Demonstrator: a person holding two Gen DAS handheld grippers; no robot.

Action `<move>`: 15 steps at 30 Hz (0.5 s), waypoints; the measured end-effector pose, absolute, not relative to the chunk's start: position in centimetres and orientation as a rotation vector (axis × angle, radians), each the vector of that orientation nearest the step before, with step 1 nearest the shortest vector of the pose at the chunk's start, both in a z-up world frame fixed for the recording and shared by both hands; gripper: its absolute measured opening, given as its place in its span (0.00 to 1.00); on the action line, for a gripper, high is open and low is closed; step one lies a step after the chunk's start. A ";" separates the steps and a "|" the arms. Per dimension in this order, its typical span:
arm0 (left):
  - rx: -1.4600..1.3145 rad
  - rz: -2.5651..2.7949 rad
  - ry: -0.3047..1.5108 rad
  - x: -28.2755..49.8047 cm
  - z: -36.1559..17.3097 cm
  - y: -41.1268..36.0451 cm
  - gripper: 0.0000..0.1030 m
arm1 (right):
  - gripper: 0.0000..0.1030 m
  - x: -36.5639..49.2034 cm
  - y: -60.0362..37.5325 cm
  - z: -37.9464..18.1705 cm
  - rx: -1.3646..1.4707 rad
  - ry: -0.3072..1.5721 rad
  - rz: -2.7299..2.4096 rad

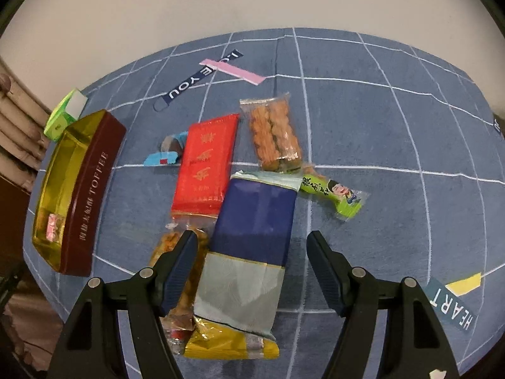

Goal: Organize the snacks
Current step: 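Return the right tool to the snacks and grasp the navy-and-pale-blue packet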

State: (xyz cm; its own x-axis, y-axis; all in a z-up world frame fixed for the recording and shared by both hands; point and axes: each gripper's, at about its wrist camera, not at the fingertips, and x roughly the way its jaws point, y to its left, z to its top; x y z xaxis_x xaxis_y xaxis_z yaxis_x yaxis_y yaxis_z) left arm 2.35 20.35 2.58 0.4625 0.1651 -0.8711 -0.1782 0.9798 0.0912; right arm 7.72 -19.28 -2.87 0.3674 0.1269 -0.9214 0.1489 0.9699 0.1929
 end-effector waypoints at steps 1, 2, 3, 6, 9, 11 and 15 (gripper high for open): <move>-0.005 0.196 1.068 2.4 2.7 19.5 0.52 | 0.67 7.8 -19.1 -3.1 0.247 1.204 -0.017; 0.005 0.179 1.072 2.6 2.6 18.8 0.52 | 0.66 7.8 -18.9 -3.3 0.238 1.213 -0.016; 0.019 0.163 1.076 2.8 2.6 18.0 0.52 | 0.64 7.9 -19.0 -3.5 0.239 1.217 -0.014; 0.038 0.121 1.085 3.1 2.3 16.0 0.52 | 0.52 7.9 -19.0 -4.1 0.253 1.233 0.007; 0.061 0.075 1.099 3.3 1.9 13.8 0.52 | 0.50 7.8 -19.0 -4.3 0.253 1.224 0.014; 0.076 0.060 1.105 3.2 1.7 12.7 0.52 | 0.48 7.6 -19.1 -4.3 0.249 1.217 0.022; 0.087 0.004 1.130 3.4 1.3 10.5 0.52 | 0.47 7.3 -19.9 -3.8 0.257 1.187 0.024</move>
